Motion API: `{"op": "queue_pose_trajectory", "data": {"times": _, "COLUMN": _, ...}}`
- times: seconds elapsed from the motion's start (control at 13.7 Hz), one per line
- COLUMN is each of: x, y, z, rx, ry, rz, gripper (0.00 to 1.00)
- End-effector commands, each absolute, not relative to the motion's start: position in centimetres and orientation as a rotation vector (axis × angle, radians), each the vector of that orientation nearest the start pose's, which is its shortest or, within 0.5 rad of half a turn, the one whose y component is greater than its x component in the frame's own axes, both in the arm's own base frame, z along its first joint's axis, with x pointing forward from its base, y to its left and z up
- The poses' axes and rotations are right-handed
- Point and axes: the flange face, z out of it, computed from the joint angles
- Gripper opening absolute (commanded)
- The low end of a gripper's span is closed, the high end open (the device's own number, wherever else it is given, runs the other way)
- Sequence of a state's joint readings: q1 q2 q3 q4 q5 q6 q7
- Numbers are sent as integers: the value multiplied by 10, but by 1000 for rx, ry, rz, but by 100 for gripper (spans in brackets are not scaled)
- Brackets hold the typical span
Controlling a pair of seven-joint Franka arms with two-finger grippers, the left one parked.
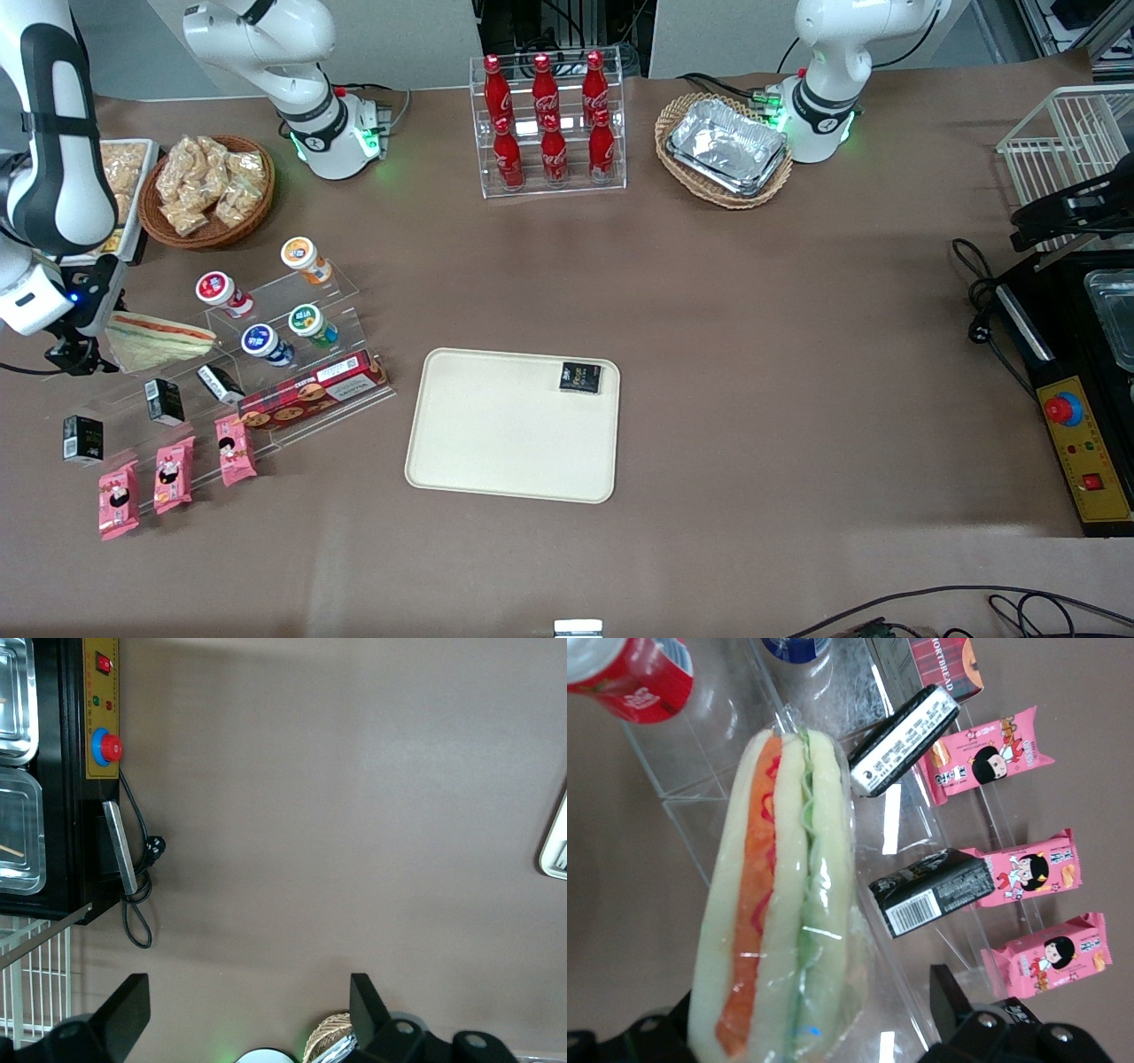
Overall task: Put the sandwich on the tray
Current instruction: 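Close the right gripper on the sandwich and lift it off the rack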
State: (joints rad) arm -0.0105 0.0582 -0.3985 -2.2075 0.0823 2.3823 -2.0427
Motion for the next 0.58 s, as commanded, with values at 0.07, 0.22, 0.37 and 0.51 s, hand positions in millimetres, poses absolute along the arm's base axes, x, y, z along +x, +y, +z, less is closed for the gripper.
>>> {"op": "queue_pose_trajectory", "data": {"times": 0.07, "x": 506, "y": -217, "z": 359, "rx": 2140, "ry": 2150, "rz": 143, "gripper": 52}}
{"op": "queue_pose_trajectory", "data": {"times": 0.22, "x": 507, "y": -218, "z": 362, "rx": 2152, "ry": 2138, "rz": 153, "gripper": 10}}
{"op": "queue_pose_trajectory", "data": {"times": 0.37, "x": 509, "y": -218, "z": 369, "rx": 2190, "ry": 2114, "rz": 202, "gripper": 5}}
{"op": "queue_pose_trajectory", "data": {"times": 0.51, "x": 520, "y": -218, "z": 391, "rx": 2214, "ry": 2104, "rz": 257, "gripper": 4}}
